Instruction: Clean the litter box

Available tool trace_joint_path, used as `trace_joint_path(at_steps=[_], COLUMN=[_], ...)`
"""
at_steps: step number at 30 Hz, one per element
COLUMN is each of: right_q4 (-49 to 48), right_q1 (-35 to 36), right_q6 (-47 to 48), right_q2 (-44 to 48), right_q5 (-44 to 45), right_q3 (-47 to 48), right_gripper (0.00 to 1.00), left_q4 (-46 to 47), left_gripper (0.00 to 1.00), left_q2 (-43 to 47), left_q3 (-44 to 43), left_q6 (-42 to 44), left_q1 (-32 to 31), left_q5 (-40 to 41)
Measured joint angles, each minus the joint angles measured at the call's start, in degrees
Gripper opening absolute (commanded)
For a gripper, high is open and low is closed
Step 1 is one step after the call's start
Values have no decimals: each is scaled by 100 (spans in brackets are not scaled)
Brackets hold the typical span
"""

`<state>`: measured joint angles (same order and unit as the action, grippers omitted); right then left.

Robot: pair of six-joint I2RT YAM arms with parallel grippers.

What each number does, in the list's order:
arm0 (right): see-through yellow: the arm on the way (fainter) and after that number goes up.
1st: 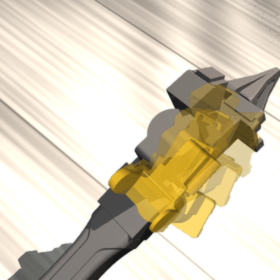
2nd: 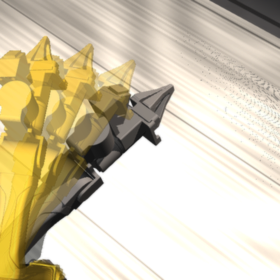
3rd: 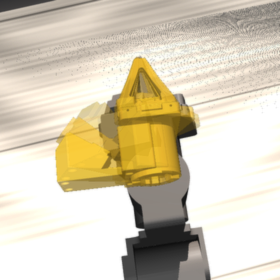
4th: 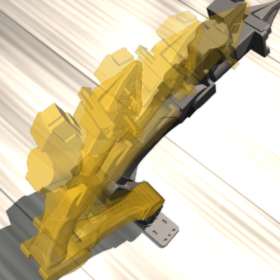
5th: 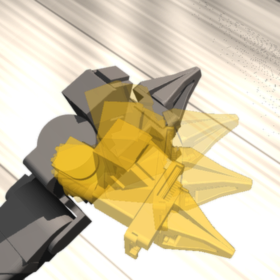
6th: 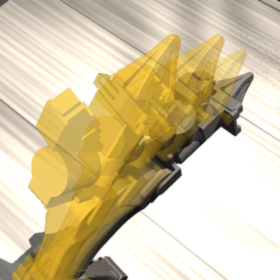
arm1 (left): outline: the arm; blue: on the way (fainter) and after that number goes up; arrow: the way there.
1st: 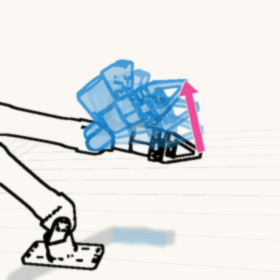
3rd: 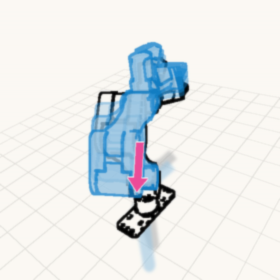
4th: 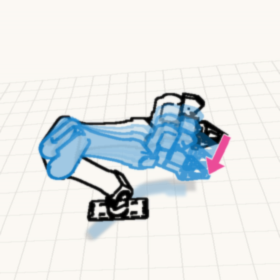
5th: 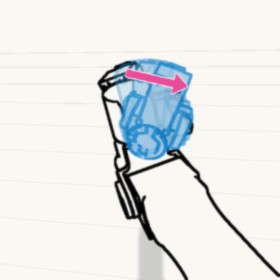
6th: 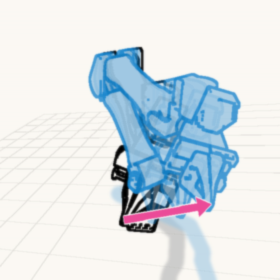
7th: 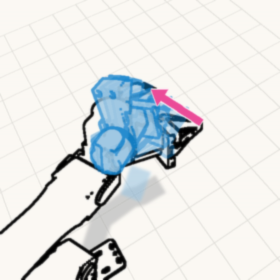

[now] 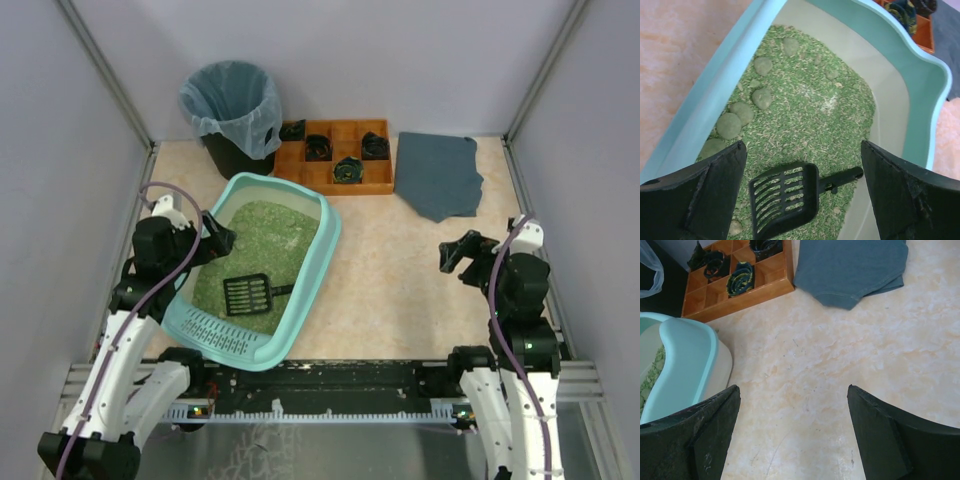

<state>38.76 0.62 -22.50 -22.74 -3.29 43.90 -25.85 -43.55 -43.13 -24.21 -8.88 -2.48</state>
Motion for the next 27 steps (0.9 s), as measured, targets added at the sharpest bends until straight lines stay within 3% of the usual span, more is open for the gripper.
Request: trace_joint_path(at_steps=[5,11,21,27], right_q4=[39,57,17,9], right_q1=[0,0,0,0], right_q6=[7,46,46,46], right_q2=[-186,-334,-494,-588], right_q5=[-42,-164,-367,-463], right_q3=[2,2,0,-2], right_gripper=[87,87,86,86], left_q4=[205,348,713,789], left_gripper=[98,94,90,86], left_q2=[-42,-831,-975,-1508], left_q3=[105,164,203,203], left_q6=[101,63,-26,-42], left_q1=[2,-133,-2142,-2653], left_q5=[-601,-1668,-1585,-1154])
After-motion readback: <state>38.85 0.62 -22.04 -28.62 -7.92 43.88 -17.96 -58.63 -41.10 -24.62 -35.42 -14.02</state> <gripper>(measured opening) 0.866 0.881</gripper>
